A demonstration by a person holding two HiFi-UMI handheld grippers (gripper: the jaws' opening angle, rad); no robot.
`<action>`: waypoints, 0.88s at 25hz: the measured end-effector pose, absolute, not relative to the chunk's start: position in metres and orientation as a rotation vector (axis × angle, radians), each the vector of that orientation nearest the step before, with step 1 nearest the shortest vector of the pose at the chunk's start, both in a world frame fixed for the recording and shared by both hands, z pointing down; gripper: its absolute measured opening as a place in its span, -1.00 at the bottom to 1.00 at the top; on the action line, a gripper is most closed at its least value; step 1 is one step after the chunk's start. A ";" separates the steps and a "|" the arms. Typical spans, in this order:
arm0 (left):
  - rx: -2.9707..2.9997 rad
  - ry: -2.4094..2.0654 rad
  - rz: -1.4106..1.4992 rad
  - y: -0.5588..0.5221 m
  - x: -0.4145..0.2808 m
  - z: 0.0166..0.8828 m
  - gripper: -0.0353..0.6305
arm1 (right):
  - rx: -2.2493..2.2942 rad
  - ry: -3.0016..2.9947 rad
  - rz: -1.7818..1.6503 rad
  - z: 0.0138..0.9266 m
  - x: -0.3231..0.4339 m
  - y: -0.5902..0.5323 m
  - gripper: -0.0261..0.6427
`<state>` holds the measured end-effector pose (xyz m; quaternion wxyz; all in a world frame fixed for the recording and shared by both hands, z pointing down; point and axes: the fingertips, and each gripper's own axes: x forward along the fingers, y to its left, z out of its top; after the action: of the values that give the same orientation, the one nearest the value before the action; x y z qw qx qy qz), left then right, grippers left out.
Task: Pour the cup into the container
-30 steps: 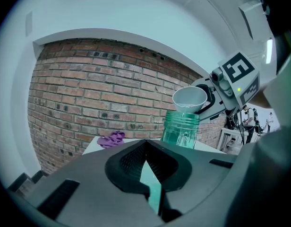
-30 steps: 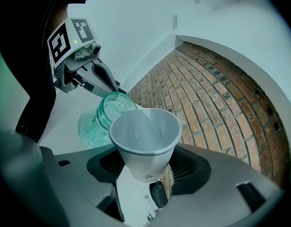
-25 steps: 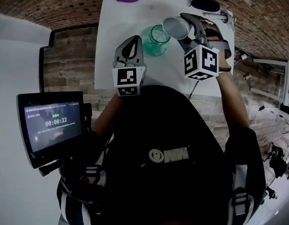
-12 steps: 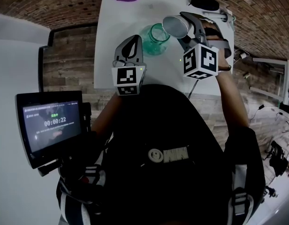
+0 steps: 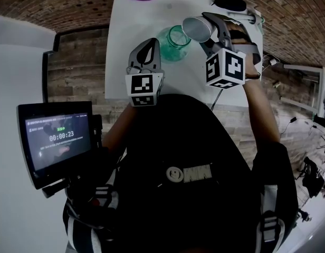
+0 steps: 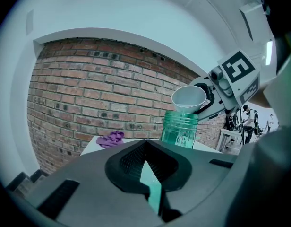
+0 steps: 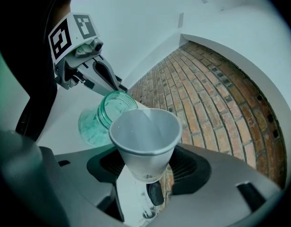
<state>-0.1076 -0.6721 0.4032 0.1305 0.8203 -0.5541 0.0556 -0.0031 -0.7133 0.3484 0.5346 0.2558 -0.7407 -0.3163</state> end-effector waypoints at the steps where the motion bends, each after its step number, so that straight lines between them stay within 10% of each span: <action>1: 2.384 -1.611 0.160 -0.672 -0.108 0.403 -0.89 | 0.608 -1.765 -0.753 0.348 -0.003 -0.713 -0.09; 22: 2.390 -1.609 0.151 -0.673 -0.105 0.400 -0.89 | 0.589 -1.728 -0.789 0.347 -0.005 -0.714 -0.09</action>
<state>-0.1055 -0.6731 0.3999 0.1279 0.8217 -0.5530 0.0521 -0.0045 -0.7140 0.3469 0.5450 0.2482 -0.7285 -0.3326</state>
